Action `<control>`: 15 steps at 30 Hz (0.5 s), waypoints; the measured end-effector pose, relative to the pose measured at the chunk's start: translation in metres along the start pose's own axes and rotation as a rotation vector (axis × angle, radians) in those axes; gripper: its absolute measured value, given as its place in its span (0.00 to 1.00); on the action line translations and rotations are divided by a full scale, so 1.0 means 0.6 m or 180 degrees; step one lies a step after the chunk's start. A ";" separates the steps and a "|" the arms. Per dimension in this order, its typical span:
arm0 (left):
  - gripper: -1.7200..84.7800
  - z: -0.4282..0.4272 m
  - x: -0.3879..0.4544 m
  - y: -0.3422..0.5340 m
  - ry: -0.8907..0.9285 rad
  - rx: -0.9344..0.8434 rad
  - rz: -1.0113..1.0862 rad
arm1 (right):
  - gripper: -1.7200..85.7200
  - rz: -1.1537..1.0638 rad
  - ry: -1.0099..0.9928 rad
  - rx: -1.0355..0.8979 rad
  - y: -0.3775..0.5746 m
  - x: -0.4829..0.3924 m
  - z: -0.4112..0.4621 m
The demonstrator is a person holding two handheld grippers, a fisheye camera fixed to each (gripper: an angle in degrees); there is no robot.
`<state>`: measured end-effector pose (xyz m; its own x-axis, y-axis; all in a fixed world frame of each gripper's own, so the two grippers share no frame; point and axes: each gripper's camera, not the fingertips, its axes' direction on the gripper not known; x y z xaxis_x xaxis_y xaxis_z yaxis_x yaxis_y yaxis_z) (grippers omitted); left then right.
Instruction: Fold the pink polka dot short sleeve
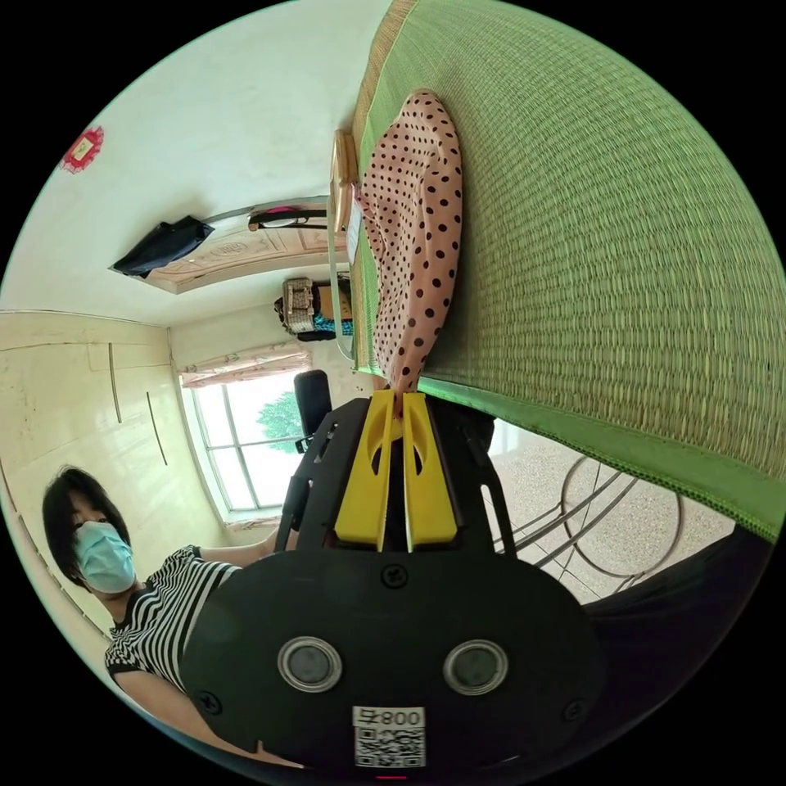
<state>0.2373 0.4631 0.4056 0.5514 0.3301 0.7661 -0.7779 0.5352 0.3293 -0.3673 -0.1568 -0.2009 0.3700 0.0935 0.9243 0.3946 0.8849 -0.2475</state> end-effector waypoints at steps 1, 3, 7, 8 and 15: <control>0.03 -0.007 -0.008 0.011 0.0017 0.0026 -0.0013 | 0.04 -0.0005 0.0000 0.0000 0.000 -0.002 0.000; 0.03 -0.019 -0.021 0.028 0.0049 0.0062 -0.0039 | 0.04 -0.0032 -0.0002 -0.0011 -0.001 -0.011 0.002; 0.04 -0.052 -0.063 0.071 0.0212 0.0224 -0.0158 | 0.03 -0.0077 -0.0012 -0.0008 -0.004 -0.026 0.003; 0.04 -0.057 -0.069 0.078 0.0252 0.0259 -0.0179 | 0.03 -0.0089 -0.0018 -0.0008 -0.005 -0.032 0.003; 0.08 -0.107 -0.145 0.151 0.0582 0.0537 -0.0386 | 0.03 -0.0153 -0.0062 -0.0004 -0.017 -0.061 0.008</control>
<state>0.1382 0.5330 0.3332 0.6768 0.4146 0.6083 -0.7337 0.4474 0.5115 -0.3888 -0.1672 -0.2307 0.3343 0.0598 0.9406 0.4126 0.8880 -0.2031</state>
